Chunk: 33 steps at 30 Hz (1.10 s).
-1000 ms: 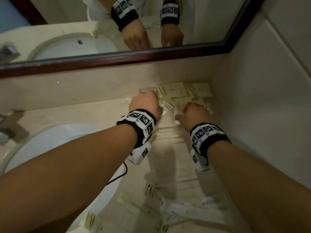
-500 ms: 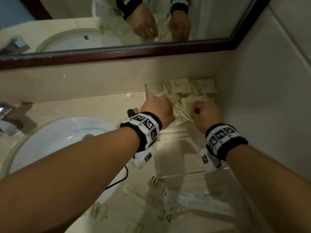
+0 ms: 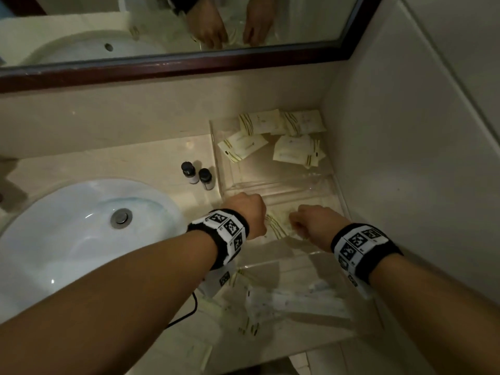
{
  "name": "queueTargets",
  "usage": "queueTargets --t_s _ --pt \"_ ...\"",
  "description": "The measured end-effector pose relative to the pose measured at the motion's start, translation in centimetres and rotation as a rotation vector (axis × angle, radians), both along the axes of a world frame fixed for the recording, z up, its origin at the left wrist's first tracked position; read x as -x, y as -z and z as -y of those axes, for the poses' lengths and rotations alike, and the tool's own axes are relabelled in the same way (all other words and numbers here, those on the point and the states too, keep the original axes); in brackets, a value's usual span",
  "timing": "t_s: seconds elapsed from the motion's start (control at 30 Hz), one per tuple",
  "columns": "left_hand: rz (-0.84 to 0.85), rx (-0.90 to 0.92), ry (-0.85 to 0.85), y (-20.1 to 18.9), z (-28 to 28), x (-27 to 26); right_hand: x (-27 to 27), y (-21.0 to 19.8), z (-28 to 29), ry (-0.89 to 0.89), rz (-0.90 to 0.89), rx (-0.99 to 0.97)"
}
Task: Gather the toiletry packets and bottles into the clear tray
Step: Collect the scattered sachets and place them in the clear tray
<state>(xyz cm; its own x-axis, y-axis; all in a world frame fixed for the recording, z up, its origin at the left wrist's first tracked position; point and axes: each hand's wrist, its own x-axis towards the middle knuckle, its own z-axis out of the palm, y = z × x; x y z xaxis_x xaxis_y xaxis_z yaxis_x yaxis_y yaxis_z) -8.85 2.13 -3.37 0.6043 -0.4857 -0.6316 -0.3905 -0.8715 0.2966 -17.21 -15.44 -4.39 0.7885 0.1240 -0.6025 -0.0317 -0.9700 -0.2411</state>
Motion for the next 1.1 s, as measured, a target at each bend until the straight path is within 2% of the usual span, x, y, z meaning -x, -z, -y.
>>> queueTargets --t_s 0.37,0.5,0.6,0.73,1.1 --pt "-0.048 -0.015 0.017 2.4 -0.8 2.9 1.3 0.7 0.4 -0.166 -0.078 0.076" --pt "-0.079 0.008 0.019 2.7 -0.6 3.3 1.6 1.3 0.1 -0.124 -0.090 0.068" --pt "-0.072 0.009 0.021 3.3 -0.6 3.7 2.0 1.8 -0.4 -0.099 -0.035 0.038" --pt "-0.010 0.030 0.003 3.8 -0.4 4.2 2.3 2.2 -0.7 -0.090 0.012 0.048" --pt "0.160 -0.029 0.003 4.1 -0.1 4.4 1.1 2.0 -0.7 0.040 -0.005 0.045"
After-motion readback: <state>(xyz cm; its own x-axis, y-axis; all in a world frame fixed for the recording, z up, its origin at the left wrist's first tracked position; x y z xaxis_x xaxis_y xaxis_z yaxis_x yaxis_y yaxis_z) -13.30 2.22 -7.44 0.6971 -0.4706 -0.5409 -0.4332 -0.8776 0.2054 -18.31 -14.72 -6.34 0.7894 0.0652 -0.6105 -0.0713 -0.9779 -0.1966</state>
